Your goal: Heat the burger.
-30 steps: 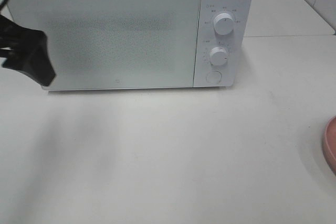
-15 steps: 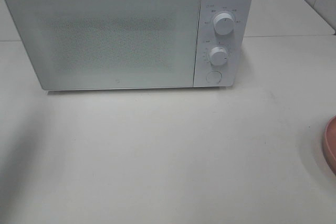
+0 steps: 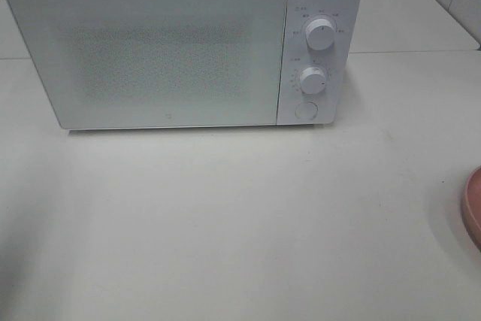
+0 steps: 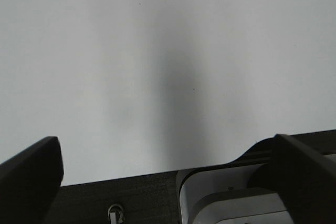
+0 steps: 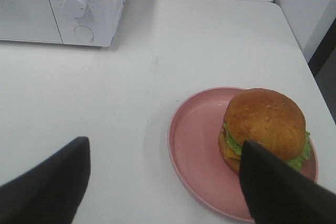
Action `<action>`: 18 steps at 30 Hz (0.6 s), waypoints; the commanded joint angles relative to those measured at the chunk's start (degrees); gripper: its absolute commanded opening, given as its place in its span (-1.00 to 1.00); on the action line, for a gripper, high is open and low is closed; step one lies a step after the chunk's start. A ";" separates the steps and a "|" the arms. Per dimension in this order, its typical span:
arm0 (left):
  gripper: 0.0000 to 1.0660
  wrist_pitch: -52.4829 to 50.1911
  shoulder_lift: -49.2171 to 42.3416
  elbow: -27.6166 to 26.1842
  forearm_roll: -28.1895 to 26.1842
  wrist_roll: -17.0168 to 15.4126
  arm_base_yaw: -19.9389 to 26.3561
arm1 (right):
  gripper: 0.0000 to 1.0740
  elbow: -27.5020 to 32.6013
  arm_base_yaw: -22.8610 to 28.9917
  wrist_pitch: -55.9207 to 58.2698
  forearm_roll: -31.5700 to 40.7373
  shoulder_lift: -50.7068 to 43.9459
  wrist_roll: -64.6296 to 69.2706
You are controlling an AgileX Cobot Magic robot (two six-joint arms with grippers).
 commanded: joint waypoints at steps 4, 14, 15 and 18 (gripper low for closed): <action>0.87 -6.65 -10.31 9.22 0.69 -0.80 0.11 | 0.40 0.17 -0.46 0.11 0.11 -1.49 0.00; 0.87 -2.98 -21.20 11.75 2.06 -3.95 0.11 | 0.40 0.17 -0.46 0.11 0.11 -1.49 0.00; 0.87 -2.98 -23.32 11.63 2.12 -3.90 0.11 | 0.40 0.17 -0.46 0.11 0.11 -1.49 0.00; 0.87 -2.98 -26.30 11.63 2.23 -3.90 0.11 | 0.40 0.17 -0.46 0.11 0.11 -1.49 0.00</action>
